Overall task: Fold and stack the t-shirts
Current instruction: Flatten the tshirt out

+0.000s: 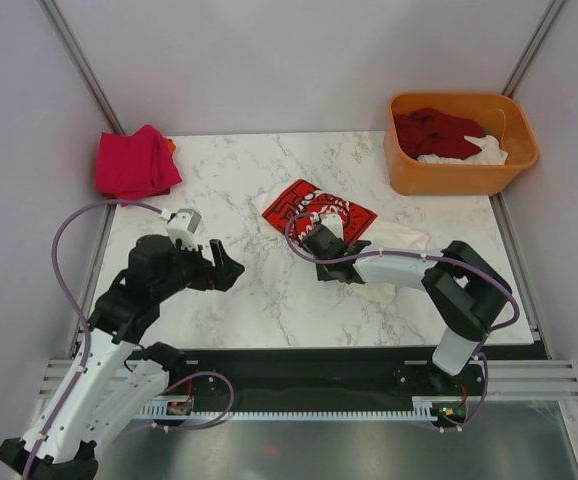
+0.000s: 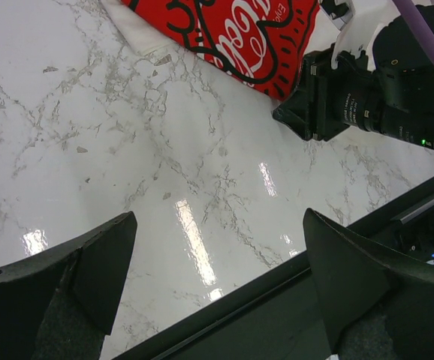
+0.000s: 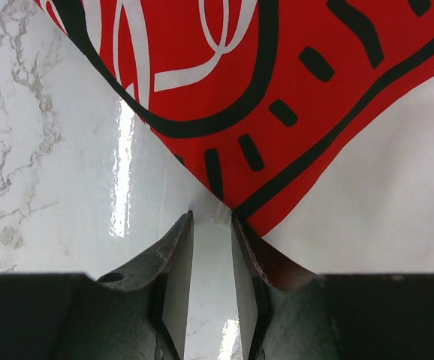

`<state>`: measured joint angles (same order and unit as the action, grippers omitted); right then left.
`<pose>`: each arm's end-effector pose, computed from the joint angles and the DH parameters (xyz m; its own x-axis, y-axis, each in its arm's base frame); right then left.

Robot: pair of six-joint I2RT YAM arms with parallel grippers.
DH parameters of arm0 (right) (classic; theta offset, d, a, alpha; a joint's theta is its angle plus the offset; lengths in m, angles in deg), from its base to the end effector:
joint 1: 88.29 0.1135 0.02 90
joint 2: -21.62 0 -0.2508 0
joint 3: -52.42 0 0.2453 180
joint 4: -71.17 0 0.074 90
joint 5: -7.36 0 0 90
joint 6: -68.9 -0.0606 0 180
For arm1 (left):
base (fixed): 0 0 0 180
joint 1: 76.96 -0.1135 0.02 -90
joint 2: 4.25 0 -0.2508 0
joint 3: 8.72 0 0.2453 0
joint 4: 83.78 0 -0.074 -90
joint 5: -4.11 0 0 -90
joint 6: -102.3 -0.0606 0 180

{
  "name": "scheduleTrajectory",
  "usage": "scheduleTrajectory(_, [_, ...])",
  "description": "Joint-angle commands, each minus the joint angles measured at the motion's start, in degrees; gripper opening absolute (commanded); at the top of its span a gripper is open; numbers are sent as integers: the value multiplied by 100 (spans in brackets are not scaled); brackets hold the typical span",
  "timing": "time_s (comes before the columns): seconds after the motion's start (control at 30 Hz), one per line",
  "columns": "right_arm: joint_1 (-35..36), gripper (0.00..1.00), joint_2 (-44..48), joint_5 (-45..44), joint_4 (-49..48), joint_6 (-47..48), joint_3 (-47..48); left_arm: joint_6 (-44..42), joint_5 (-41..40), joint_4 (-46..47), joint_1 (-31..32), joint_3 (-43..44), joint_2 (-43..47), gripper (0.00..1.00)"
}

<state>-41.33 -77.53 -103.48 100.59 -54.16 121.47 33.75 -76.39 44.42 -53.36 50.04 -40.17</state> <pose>0.2467 0.2326 0.1255 -0.7984 -0.1080 -0.5924 -0.1484 0.9887 0.0197 0.1426 -0.0732 0.2911 -0.6058 -0.1289 -0.7851 0.3284 0.8583 -0.3943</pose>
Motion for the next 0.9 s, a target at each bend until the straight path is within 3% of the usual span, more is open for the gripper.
scheduleTrajectory(0.0, [-73, 35, -122, -131, 565, 115, -84, 131, -36, 65, -22, 31, -29, 100])
scheduleTrajectory(0.17, [-82, 34, -69, -183, 591, 168, -49, 140, -71, 56, -22, 31, -64, 100])
scheduleTrajectory(0.27, [-73, 29, -191, -227, 618, 238, -66, 131, -71, 56, -22, 31, -90, 100])
scheduleTrajectory(0.33, [-73, 9, -271, -210, 609, 230, -110, 131, -62, 47, -22, 40, -117, 100])
scheduleTrajectory(0.4, [-73, 0, -350, -210, 548, 221, -154, 131, -79, 47, -22, 49, -126, 100])
scheduleTrajectory(0.63, [-82, 0, -359, -131, 504, 352, -75, 149, -115, 38, -22, 40, -161, 100])
scheduleTrajectory(0.87, [-82, 0, 1097, -427, 1634, 598, 968, 403, -606, 30, -22, 110, -695, 100])
